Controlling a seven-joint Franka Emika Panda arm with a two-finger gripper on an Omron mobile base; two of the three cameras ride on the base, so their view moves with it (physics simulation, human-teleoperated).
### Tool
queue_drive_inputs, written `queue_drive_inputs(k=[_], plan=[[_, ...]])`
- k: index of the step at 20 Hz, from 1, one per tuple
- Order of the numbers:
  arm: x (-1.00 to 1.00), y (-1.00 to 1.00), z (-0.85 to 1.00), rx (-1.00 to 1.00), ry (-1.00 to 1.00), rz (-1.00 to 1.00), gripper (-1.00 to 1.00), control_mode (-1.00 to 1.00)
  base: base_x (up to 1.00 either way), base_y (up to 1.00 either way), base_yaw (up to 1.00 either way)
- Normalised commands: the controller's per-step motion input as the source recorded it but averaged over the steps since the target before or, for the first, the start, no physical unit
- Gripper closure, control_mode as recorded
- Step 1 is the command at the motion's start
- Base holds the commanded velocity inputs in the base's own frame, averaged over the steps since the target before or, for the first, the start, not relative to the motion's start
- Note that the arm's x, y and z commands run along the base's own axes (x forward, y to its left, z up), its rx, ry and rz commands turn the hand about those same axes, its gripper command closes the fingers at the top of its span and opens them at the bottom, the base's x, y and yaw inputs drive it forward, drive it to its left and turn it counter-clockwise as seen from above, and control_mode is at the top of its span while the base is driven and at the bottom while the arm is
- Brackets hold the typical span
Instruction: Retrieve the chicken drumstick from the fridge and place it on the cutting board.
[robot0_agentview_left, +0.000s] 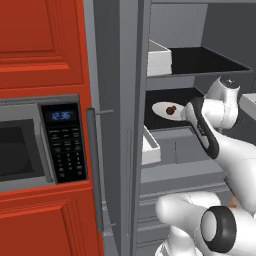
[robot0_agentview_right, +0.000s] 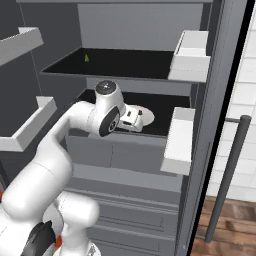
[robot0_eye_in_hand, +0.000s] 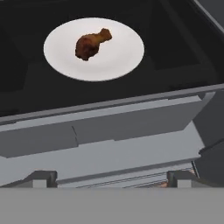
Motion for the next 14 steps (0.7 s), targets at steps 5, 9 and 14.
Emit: queue_drive_inputs(k=[5,9,14], plan=[[0.52,0.00,0.10,0.00,0.00,0.00,-1.00,-1.00,0.00,0.00,0.00],[0.47,0.00,0.00,0.03,0.00,0.00,-1.00,-1.00,0.00,0.00,0.00],[0.25,0.00,0.00,0.13,-0.02,0.00,-1.00,-1.00,0.00,0.00,0.00]])
